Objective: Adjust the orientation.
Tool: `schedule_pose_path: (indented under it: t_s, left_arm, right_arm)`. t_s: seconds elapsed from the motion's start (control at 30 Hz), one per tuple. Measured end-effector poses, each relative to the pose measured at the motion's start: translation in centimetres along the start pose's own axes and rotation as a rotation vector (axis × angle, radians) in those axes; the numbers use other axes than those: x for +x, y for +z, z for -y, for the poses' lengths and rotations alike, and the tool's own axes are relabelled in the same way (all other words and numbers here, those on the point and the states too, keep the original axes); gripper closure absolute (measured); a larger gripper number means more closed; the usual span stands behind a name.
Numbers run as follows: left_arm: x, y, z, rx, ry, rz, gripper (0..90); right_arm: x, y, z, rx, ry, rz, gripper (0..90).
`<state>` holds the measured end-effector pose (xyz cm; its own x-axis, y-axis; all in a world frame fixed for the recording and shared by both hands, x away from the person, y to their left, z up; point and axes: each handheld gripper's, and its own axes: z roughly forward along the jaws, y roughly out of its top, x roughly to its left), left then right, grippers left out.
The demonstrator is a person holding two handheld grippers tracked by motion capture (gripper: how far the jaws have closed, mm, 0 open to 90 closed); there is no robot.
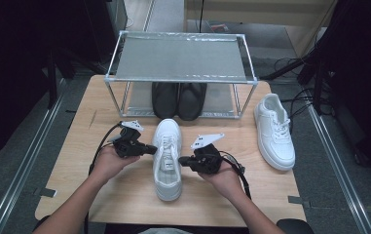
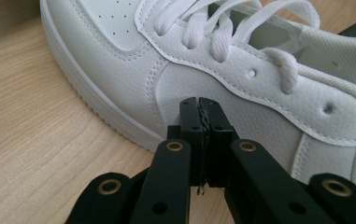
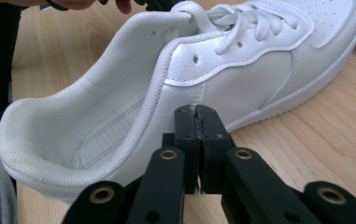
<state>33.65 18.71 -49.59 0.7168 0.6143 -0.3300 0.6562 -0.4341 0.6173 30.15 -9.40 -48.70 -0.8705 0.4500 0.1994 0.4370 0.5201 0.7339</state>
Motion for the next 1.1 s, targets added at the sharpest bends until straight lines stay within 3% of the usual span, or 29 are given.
schedule_pose_path:
  t_s: [0.2,0.37,0.47,0.63,0.7,1.1]
  left_arm:
    - [0.0,-0.8,-0.2,-0.009,-0.009,0.03,75.0]
    - [-0.6,-1.8,-0.1,-0.036,0.027,0.013,63.7]
    - [-0.6,-2.2,-0.1,-0.055,0.026,0.024,59.4]
    - [-0.3,-2.5,0.0,-0.066,0.021,0.016,52.2]
    - [-0.2,-2.7,0.1,-0.077,0.02,-0.007,50.2]
    - [-0.4,-2.8,0.7,-0.06,0.022,-0.013,45.8]
  right_arm:
    - [-1.0,-1.4,0.0,-0.029,0.008,0.034,83.6]
    - [-3.0,-4.0,0.3,-0.078,0.073,0.085,77.3]
    - [-4.2,-5.3,0.9,-0.097,0.105,0.116,77.0]
    - [-5.6,-6.6,1.3,-0.125,0.128,0.124,74.2]
    - [-6.1,-6.9,1.4,-0.129,0.127,0.122,72.8]
    - [-9.7,-9.8,2.3,-0.15,0.17,0.165,72.0]
